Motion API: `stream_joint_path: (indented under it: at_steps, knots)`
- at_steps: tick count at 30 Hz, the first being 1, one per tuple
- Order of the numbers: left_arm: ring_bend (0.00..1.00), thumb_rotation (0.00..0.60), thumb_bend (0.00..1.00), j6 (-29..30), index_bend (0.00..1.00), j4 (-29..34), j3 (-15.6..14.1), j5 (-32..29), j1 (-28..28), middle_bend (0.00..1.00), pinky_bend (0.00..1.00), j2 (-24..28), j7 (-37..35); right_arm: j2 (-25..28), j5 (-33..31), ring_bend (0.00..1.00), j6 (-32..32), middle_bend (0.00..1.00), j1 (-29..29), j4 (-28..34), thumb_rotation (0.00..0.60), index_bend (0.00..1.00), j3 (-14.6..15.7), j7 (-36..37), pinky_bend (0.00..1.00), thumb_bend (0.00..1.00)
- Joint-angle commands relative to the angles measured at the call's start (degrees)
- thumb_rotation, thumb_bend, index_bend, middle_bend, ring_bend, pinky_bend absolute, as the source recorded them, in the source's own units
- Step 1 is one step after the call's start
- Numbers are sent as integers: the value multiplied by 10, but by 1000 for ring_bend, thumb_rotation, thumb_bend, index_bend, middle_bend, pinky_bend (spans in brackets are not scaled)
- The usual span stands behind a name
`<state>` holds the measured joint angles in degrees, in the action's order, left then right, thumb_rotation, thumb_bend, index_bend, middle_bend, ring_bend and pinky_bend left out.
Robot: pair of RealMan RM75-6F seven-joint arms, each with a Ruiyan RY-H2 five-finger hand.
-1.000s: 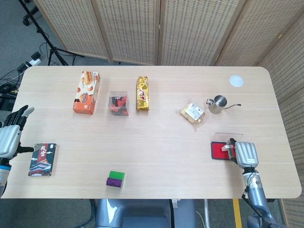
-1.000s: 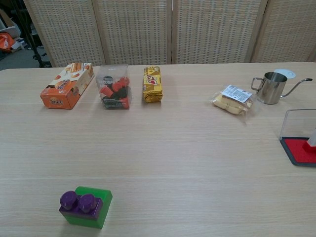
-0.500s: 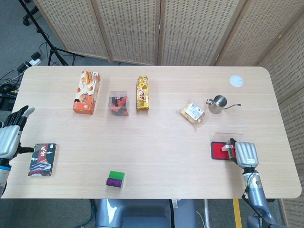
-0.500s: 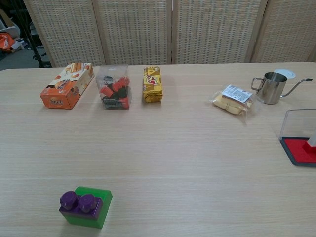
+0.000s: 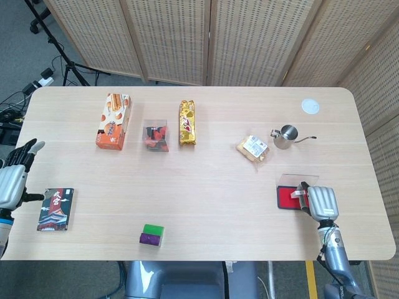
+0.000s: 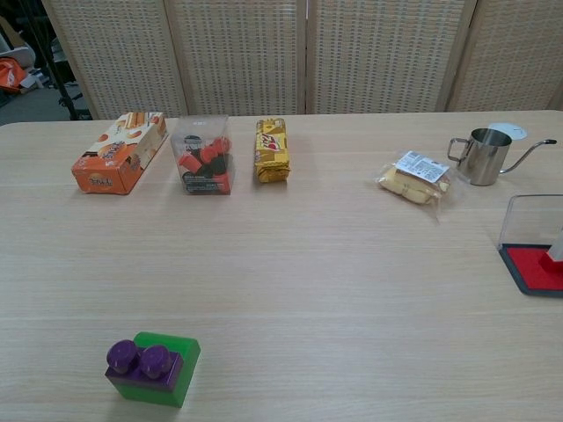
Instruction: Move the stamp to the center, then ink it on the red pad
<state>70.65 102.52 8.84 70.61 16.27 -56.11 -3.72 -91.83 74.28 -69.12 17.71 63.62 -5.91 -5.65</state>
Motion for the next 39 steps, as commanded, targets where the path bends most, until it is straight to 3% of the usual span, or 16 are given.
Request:
stream_joint_path:
  at_steps: [1,13,19,27,31,39]
  knots:
    - [0,600,80,0,0,0,0,0,0,0,0,0,-1,0,1,1000,-4,988,-1,0,600,548,-3,3,1000,620]
    - [0,600,80,2,0,0,1,2,-2,0,0,4,-9,16,24,1000,-51,987,-4,29,600,548,-24,18,1000,620]
    - [0,600,80,2,0,0,0,7,-3,0,0,7,-17,50,62,1000,-89,988,9,117,600,548,-39,-3,1000,620]
    - [0,600,80,2,0,0,-1,11,-4,0,0,8,-19,57,73,1000,-51,988,40,201,600,548,-32,-78,1000,620]
    - [0,600,81,1,0,-1,-1,10,-4,0,0,9,-19,36,63,1000,-30,988,55,202,600,548,-34,-102,1000,620]
    - [0,600,80,-2,0,-3,-1,7,-3,0,0,9,-20,-22,35,1000,-10,988,64,121,600,548,-32,-96,1000,620]
